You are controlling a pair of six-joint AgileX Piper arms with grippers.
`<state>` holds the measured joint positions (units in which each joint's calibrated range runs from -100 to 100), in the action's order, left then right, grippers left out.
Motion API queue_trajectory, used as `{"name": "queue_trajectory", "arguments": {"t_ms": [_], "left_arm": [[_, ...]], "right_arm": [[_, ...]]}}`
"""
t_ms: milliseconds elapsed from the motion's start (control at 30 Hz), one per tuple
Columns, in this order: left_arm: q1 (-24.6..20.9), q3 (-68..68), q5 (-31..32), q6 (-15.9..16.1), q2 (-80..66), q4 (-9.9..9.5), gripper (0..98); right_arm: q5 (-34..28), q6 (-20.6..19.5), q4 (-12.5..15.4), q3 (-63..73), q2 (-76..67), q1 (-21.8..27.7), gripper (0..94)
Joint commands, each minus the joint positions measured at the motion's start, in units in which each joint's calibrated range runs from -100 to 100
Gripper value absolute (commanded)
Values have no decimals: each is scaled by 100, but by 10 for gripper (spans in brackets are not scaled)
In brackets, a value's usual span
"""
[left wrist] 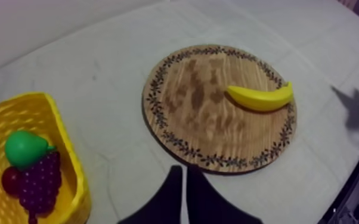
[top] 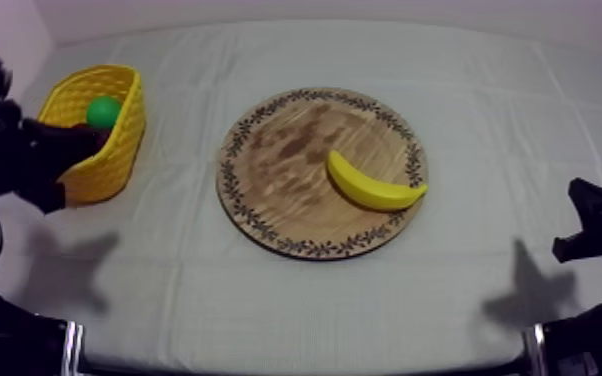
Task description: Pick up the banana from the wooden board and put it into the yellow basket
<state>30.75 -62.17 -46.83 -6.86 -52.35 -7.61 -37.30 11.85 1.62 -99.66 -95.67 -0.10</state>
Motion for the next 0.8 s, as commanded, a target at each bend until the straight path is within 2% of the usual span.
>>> {"name": "queue_trajectory", "arguments": {"t_ms": [0,133,367,767], "left_arm": [[80,1308,-603,136,1392,31,1],[258,2420,-1142,319,2478,109,1],[505,3983,-1730,480,4029,216,1],[1006,6141,-2728,533,5803,200,1]], "right_arm": [[-4,-1,2,-1,0,2,3],[-4,-1,2,-1,0,2,3],[-4,-1,2,-1,0,2,3],[-4,-1,2,-1,0,2,3]]}}
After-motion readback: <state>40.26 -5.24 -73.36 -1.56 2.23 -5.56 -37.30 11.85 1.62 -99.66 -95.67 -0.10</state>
